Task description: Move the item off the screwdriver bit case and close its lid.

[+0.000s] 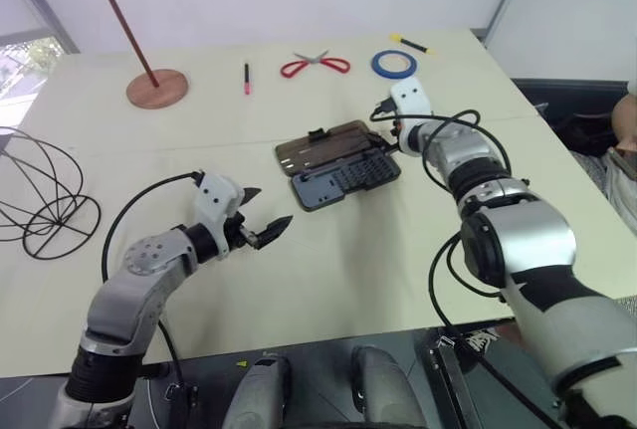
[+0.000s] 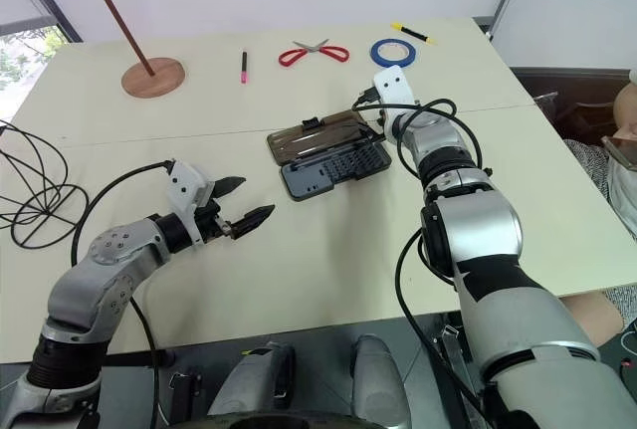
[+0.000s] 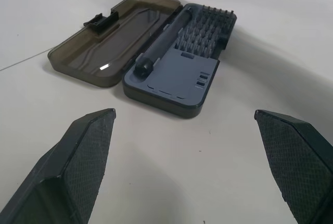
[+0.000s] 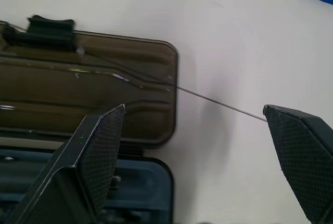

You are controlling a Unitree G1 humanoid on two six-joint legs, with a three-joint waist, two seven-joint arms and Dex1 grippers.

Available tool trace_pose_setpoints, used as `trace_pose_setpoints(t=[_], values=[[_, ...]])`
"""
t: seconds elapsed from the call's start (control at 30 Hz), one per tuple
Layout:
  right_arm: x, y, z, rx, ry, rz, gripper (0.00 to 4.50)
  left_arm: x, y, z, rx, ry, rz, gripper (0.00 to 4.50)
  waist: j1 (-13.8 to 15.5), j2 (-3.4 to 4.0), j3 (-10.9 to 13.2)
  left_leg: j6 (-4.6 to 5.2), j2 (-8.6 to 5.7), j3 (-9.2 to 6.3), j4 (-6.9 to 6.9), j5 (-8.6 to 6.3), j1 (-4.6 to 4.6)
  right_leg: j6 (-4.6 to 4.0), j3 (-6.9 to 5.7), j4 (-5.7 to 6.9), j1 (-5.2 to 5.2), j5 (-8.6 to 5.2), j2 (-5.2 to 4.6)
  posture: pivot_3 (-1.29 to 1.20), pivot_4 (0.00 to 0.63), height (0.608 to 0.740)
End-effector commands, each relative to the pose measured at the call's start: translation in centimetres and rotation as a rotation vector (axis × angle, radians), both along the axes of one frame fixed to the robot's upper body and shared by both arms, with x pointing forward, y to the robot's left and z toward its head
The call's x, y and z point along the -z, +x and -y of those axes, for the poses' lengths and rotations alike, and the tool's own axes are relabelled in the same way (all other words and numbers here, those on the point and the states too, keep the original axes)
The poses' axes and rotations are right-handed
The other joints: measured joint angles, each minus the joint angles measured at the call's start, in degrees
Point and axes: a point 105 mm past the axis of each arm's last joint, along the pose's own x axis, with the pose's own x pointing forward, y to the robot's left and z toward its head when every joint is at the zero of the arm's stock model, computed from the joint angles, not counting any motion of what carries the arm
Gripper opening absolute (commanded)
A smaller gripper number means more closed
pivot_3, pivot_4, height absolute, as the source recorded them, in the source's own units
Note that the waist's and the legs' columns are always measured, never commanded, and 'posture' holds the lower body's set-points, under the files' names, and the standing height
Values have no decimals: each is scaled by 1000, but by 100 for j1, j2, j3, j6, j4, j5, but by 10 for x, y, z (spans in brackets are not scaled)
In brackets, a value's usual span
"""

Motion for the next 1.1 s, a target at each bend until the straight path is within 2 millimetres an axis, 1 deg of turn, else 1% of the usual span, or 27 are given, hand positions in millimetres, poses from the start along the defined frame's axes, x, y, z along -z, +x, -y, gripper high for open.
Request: trace_pose_setpoints(t=[0.03,0.17,0.27,0.3,0.33,0.4,0.43,0.53,0.6,0.77,0.83,0.9,0.97,1.07,1.1], values=[[-15,3,-8,-13,9,50,4423,-14,-1,-2,-13,2,67,4500,0,0,0,0,0,0,0,0,0,0,0,0,0,0,0,0,150,740],[-5,2,-9,0,4,36,4423,-15,-2,-5,-35,11,81,4500,0,0,0,0,0,0,0,0,0,0,0,0,0,0,0,0,150,740],[-1,2,-8,17,13,31,4423,-18,-3,-7,-55,14,94,4500,3,0,0,0,0,0,1,0,0,0,0,0,0,0,0,0,150,740],[1,2,-7,29,17,27,4191,-18,-3,-7,-63,15,98,4500,2,0,0,0,0,0,1,0,0,0,1,0,0,0,-1,0,150,740],[3,2,-5,39,18,22,3901,-18,-4,-8,-70,16,101,4500,3,0,0,0,0,0,1,0,0,0,1,0,0,0,0,0,150,740],[8,1,-1,61,20,12,3136,-19,-5,-9,-84,17,106,4500,2,0,0,0,0,0,1,0,0,0,1,0,0,0,-1,0,150,740],[11,0,1,68,21,5,2542,-20,-6,-10,-93,17,109,4500,2,1,0,0,0,0,1,0,0,0,1,0,0,0,-1,0,150,740],[18,-1,4,80,18,-9,986,-21,-8,-13,-116,23,115,4500,2,1,0,0,0,0,0,0,0,0,1,0,0,0,0,0,150,740],[22,-2,5,85,16,-16,26,-21,-10,-14,-127,25,117,4500,2,0,0,0,0,0,1,0,0,0,1,1,0,0,0,0,150,740],[27,-3,5,87,16,-23,26,-23,-11,-16,-142,32,123,4500,6,1,-1,0,0,0,3,0,1,0,1,3,2,0,0,0,150,740],[22,-2,2,66,7,-2,26,-25,-9,-18,-150,30,130,4500,4,1,-1,0,0,0,5,0,1,0,1,3,2,0,0,0,150,740],[12,0,-5,13,24,39,26,-27,-6,-20,-159,26,134,4500,2,1,-1,0,0,0,4,0,1,0,1,3,2,0,0,0,150,740],[6,1,-7,-8,3,65,26,-28,-3,-22,-169,23,135,4500,1,1,0,0,0,1,3,0,1,0,1,3,2,0,0,0,150,740],[-14,2,-17,-72,59,112,859,-31,8,-27,-187,21,143,4500,2,1,0,0,0,1,4,0,1,0,1,4,2,0,0,0,150,740],[-23,3,-21,-94,72,142,1290,-32,12,-27,-185,22,147,4500,2,2,0,-1,-1,1,4,0,1,0,1,4,2,0,0,0,150,740]])
